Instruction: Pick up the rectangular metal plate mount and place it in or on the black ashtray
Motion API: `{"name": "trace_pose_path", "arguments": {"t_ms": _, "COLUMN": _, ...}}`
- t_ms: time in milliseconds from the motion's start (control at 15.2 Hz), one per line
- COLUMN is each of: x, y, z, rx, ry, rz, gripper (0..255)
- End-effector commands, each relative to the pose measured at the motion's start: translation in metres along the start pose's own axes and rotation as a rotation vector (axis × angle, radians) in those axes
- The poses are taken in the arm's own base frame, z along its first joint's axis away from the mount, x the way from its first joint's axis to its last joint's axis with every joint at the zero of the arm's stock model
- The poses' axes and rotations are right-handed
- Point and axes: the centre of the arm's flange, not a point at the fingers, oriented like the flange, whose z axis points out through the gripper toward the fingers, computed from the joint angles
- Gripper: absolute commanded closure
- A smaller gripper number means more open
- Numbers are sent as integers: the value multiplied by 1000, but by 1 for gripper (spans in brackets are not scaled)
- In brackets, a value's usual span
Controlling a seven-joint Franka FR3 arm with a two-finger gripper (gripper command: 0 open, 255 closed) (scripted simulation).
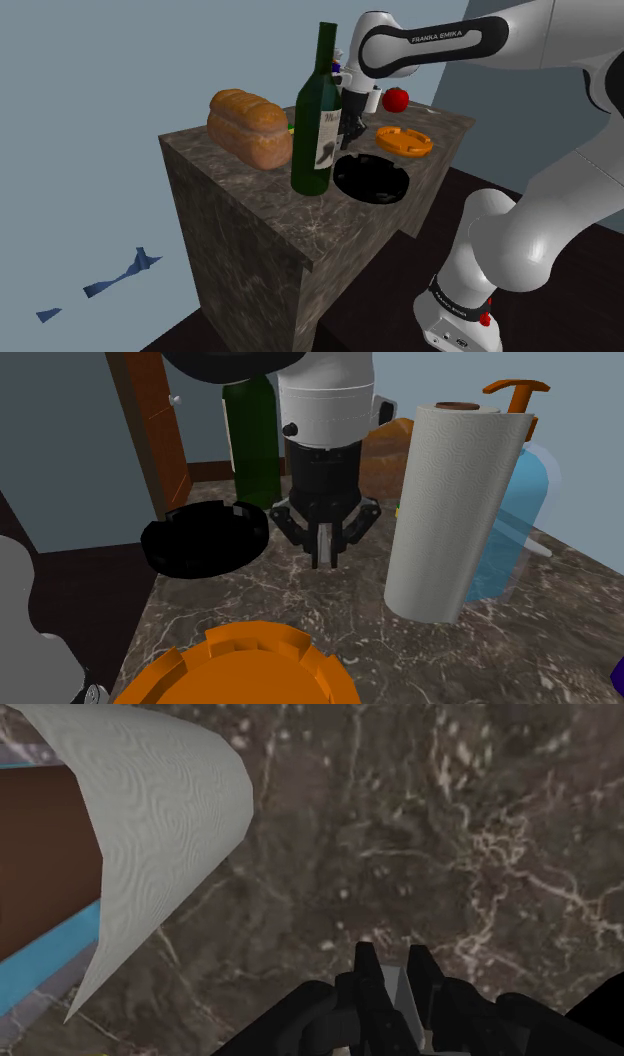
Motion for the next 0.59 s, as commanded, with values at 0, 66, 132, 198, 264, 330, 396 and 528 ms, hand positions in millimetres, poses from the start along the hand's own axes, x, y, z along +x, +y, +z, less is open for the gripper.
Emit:
{"name": "trace_pose_path", "arguments": {"t_ms": 0, "x": 0, "y": 1, "z": -2, "rx": 4, "ry": -2, "rz": 0, "gripper": 255}}
{"name": "trace_pose_path", "arguments": {"t_ms": 66, "x": 1, "y": 1, "z": -8, "rx": 4, "ry": -2, "rz": 0, "gripper": 255}}
{"name": "trace_pose_path", "arguments": {"t_ms": 132, "x": 1, "y": 1, "z": -13, "rx": 4, "ry": -2, "rz": 0, "gripper": 255}}
{"name": "trace_pose_path", "arguments": {"t_ms": 198, "x": 2, "y": 1, "z": -18, "rx": 4, "ry": -2, "rz": 0, "gripper": 255}}
{"name": "trace_pose_path", "arguments": {"t_ms": 264, "x": 2, "y": 1, "z": -23, "rx": 4, "ry": -2, "rz": 0, "gripper": 255}}
{"name": "trace_pose_path", "arguments": {"t_ms": 330, "x": 3, "y": 1, "z": -29, "rx": 4, "ry": -2, "rz": 0, "gripper": 255}}
{"name": "trace_pose_path", "arguments": {"t_ms": 396, "x": 3, "y": 1, "z": -34, "rx": 4, "ry": -2, "rz": 0, "gripper": 255}}
{"name": "trace_pose_path", "arguments": {"t_ms": 528, "x": 4, "y": 2, "z": -44, "rx": 4, "ry": -2, "rz": 0, "gripper": 255}}
